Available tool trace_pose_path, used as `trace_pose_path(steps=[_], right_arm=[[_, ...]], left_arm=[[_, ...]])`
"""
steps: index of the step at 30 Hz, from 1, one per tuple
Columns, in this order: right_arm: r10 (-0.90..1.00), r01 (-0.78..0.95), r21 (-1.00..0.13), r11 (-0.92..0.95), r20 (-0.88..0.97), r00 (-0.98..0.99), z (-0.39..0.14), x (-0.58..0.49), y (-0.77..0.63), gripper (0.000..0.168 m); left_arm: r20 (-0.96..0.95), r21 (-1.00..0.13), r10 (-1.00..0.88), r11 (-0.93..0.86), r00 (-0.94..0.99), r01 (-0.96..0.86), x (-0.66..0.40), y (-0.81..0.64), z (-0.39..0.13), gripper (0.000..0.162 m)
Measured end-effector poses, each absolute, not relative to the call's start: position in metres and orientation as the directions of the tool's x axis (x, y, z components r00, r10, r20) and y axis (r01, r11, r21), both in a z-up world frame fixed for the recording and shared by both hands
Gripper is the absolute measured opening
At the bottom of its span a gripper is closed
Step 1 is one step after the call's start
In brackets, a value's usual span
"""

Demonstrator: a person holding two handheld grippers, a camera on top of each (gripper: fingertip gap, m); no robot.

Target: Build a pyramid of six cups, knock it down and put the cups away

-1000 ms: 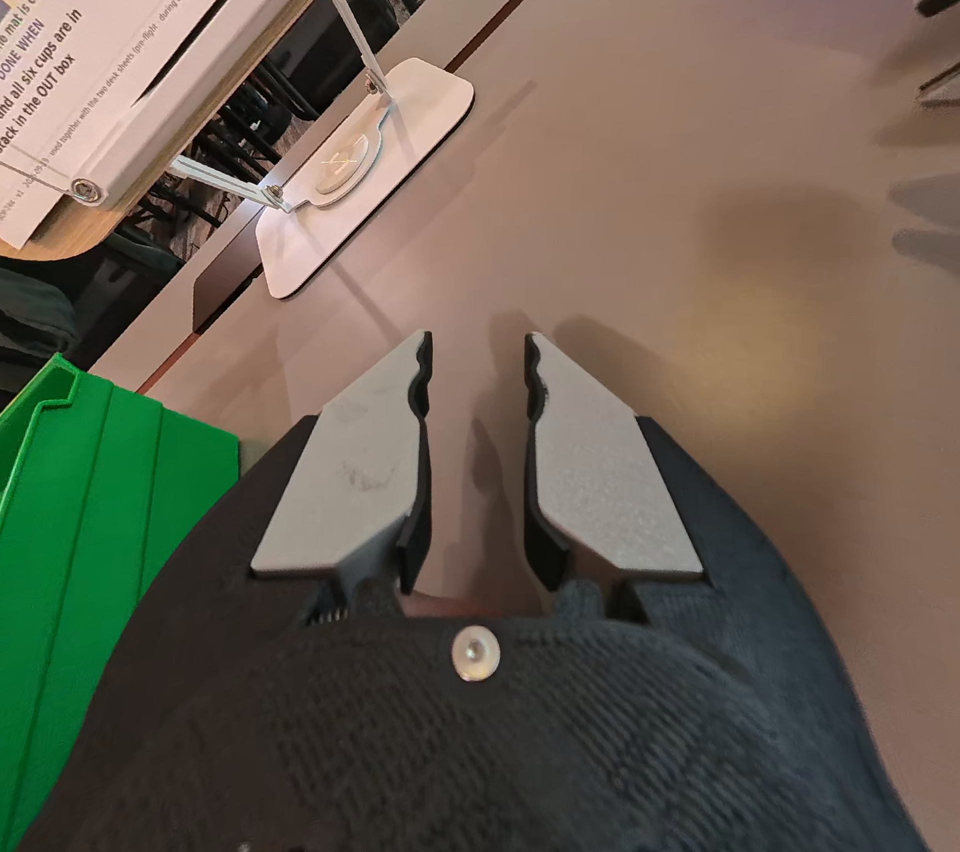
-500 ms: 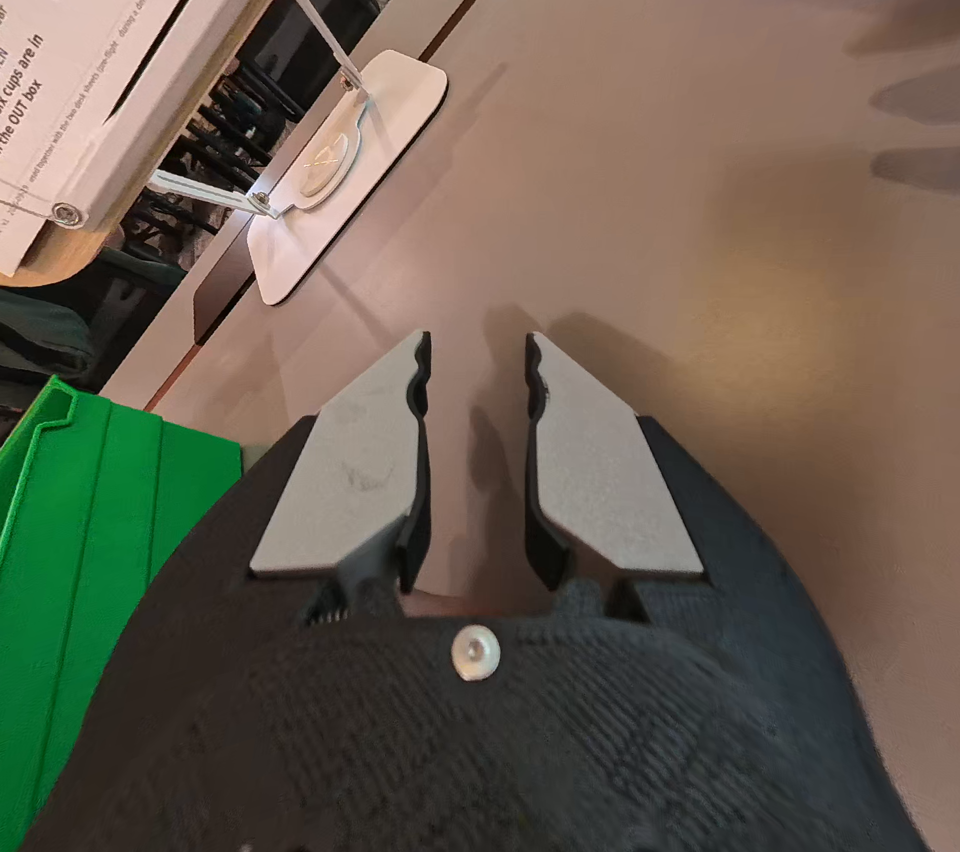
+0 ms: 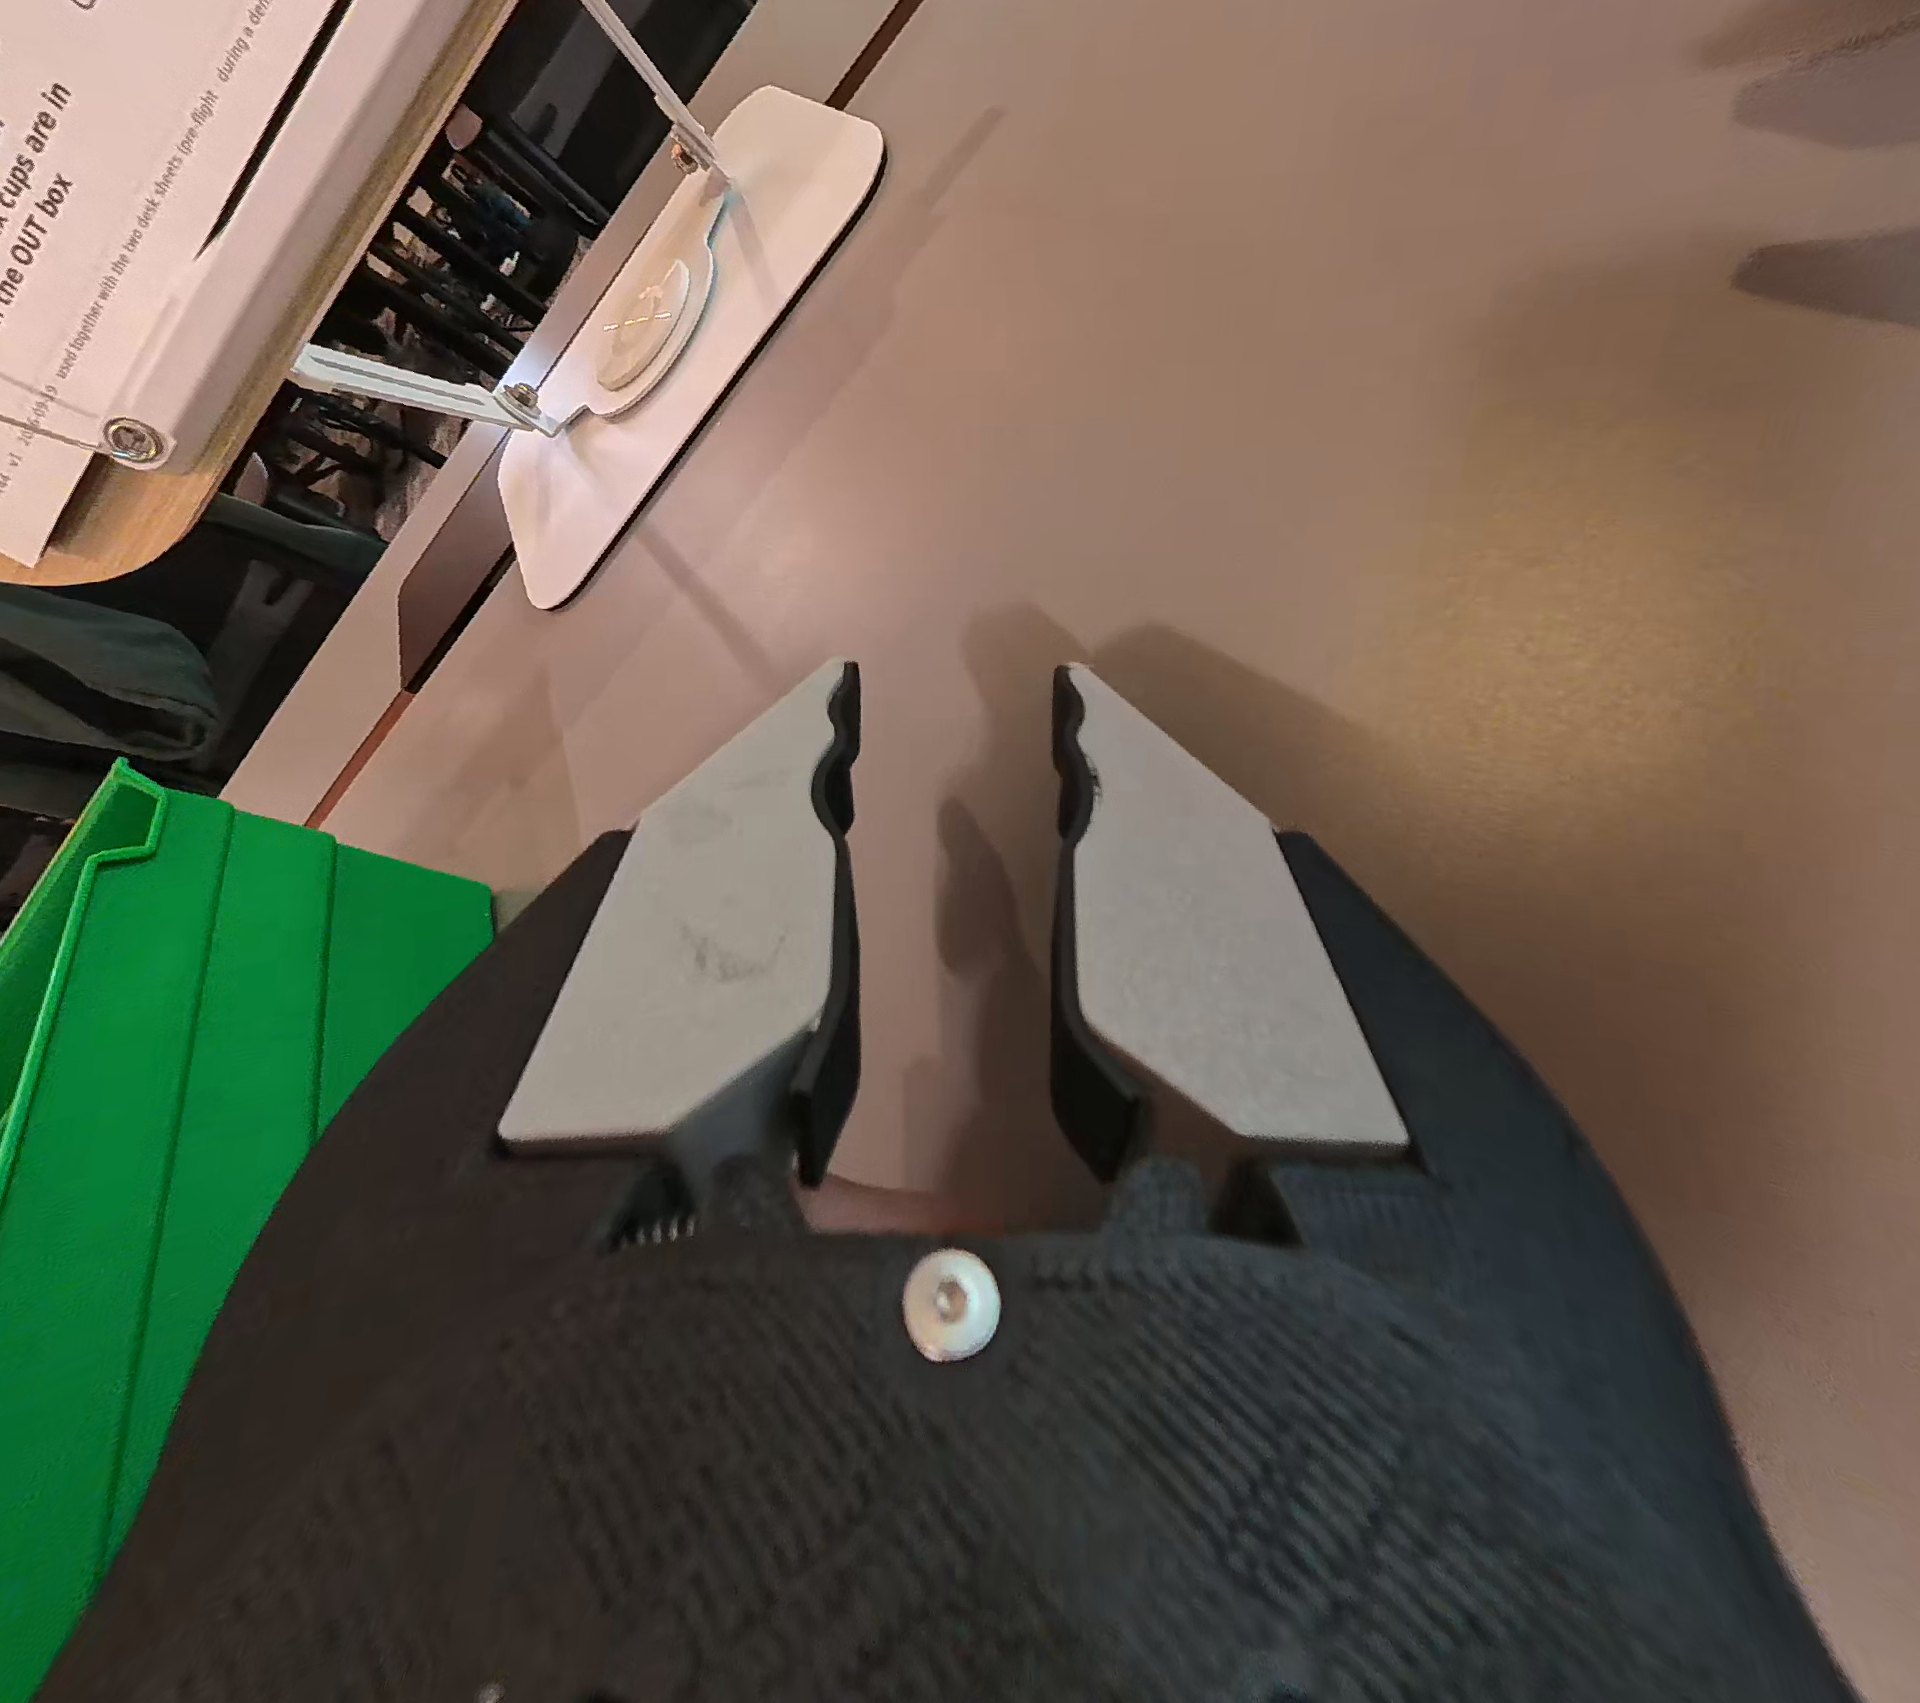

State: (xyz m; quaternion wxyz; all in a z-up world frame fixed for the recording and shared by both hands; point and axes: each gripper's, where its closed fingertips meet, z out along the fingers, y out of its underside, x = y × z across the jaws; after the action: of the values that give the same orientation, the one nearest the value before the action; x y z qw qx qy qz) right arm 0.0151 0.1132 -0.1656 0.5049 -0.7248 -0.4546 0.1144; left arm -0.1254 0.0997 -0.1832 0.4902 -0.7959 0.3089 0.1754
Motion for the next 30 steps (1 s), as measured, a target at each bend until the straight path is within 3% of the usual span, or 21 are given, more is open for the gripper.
trace_pose_path(steps=[24, 30], right_arm=[[0.799, 0.596, -0.799, -0.079, 0.306, 0.518, -0.178, 0.009, 0.108, 0.034], [0.778, 0.590, -0.807, -0.024, 0.356, 0.518, -0.169, 0.006, 0.107, 0.046]], left_arm=[[-0.511, -0.721, -0.305, -0.357, 0.804, -0.594, -0.132, 0.102, -0.180, 0.047], [-0.466, -0.764, -0.299, -0.339, 0.832, -0.550, -0.126, 0.093, -0.173, 0.057]])
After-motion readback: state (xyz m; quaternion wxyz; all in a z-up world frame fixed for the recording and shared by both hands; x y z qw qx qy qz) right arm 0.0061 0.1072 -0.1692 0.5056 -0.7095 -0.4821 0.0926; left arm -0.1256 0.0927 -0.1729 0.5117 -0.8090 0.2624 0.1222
